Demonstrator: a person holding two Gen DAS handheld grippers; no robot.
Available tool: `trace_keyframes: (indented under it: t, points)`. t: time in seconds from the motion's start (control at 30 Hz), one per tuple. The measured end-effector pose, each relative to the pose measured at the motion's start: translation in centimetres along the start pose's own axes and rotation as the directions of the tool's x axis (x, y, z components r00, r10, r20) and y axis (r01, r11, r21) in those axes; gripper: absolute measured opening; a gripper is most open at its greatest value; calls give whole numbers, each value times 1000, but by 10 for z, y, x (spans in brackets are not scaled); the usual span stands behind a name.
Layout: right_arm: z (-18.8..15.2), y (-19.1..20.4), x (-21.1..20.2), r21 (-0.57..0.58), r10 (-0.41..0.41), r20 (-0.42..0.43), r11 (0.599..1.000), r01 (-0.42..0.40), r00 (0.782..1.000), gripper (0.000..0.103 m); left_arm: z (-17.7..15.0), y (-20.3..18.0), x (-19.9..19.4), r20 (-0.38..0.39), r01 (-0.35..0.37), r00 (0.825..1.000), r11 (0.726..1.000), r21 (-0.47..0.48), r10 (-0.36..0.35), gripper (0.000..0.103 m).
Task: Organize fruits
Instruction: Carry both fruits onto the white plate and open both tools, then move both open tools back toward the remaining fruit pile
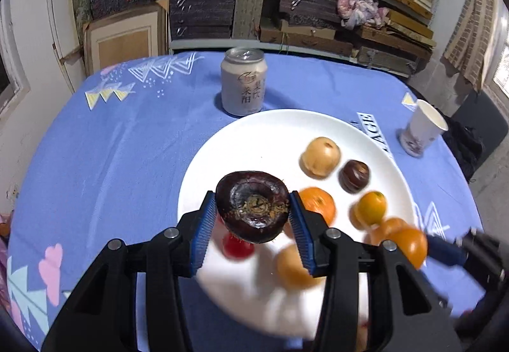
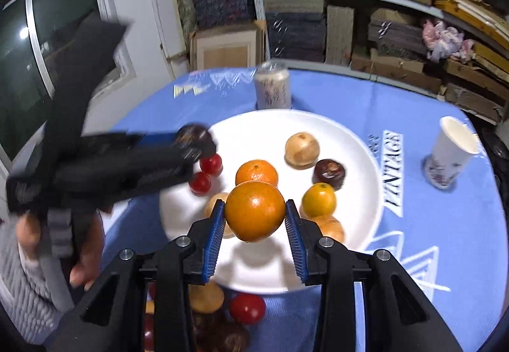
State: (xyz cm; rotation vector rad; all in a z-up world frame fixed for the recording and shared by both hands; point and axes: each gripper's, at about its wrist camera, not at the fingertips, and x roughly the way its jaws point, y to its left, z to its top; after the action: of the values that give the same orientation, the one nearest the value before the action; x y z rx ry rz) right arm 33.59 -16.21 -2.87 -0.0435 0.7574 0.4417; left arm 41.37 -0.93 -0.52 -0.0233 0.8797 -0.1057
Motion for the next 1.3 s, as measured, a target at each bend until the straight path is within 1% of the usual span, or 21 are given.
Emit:
trace_keyframes:
  t: [0.1,0.2,0.43,0.5,0.53,0.57,0.6,0.67,0.7,0.73,0.77,0.8,0.83,0.87,0.93,1.07,1.13,1.2,1.3]
  points:
    - [-3,2,19,-25,-12,-37,1000,11,999,39,11,6,27,-40,7,999,1000,-15,-8,46]
    - [-4,0,30,-24,-26,-51,999,24,998,39,15,9,43,-53,25,998,999,-33,-27,46]
    - [-9,1,44,-31,-53,-72,998,51,996,39,16,4,56,-66,48,997,998,-33,-50,46]
    - [-9,3,42,-39,-57,-67,998,54,996,42,14,2,57,-65,44,997,999,-30,-45,46]
    - [-8,3,41,-39,-56,-63,998,53,996,48,14,1,56,-63,40,997,999,-26,-41,52]
    - [-6,2,39,-36,-55,-53,998,53,997,54,13,1,53,-56,42,997,999,-27,-44,60]
    - [-6,2,35,-33,-53,-39,998,52,998,55,12,1,49,-48,41,998,999,-28,-43,64]
    - [-4,1,29,-25,-45,-30,999,45,999,56,11,2,38,-33,40,999,999,-30,-41,64]
    - [-4,0,23,-11,-37,-21,999,36,999,59,9,3,29,-25,42,999,999,-33,-43,64]
    - [-5,-1,17,5,-27,-11,1000,27,1000,68,7,5,20,-17,40,999,998,-38,-41,65]
    - [-6,-3,8,30,-12,9,999,12,1000,79,3,8,8,-6,29,1000,999,-45,-29,72]
    - [-7,-5,0,49,-2,26,999,0,1000,84,-1,11,-2,5,15,1000,999,-52,-15,82]
    - [-11,-7,-11,76,9,51,997,-13,999,90,-9,15,-16,25,-5,1000,998,-63,7,87]
    - [-15,-8,-20,94,12,71,995,-19,997,92,-17,18,-27,43,-21,999,998,-67,24,93]
    - [-27,-8,-38,114,1,100,993,-13,995,94,-43,22,-54,80,-47,995,997,-62,52,93]
    - [-58,-8,-63,135,-36,137,991,18,990,98,-91,26,-81,85,-61,994,996,-70,67,93]
    - [-76,-10,-72,147,-48,141,989,27,989,98,-115,24,-90,73,-42,996,996,-75,48,93]
    - [-92,-12,-79,156,-62,142,987,40,988,99,-135,19,-98,71,-9,997,998,-68,14,93]
    - [-111,-16,-88,161,-82,152,985,57,985,99,-158,1,-107,80,20,997,1000,-23,-18,93]
